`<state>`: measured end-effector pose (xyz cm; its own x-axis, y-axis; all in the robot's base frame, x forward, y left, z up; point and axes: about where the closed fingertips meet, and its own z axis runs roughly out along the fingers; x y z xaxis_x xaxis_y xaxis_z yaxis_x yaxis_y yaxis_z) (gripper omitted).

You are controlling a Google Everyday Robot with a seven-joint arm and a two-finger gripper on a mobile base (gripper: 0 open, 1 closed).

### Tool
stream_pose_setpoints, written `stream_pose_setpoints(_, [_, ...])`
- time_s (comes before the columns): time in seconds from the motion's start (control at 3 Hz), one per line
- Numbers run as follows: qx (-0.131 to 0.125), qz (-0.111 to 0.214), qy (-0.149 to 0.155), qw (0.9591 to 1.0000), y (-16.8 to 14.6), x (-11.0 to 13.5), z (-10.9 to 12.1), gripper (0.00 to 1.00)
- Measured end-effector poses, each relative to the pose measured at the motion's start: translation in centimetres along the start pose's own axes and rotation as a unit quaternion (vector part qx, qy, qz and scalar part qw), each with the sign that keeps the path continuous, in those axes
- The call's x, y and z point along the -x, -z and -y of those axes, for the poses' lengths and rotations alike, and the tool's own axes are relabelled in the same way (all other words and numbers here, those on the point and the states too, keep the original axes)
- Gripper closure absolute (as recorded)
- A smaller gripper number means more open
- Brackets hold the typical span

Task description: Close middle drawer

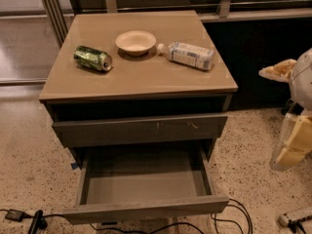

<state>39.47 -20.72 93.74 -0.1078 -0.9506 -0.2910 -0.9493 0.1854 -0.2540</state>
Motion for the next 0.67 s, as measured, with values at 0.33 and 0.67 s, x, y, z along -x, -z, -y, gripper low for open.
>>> stream_pose_setpoints(0.33, [0.016, 0.049, 0.001, 0.9987, -5.0, -1.3, -2.6, 0.19])
stream_pose_setpoints(0.67, [0.03, 0.067, -0.009, 0.9972, -10.6, -2.1, -4.9, 0.42])
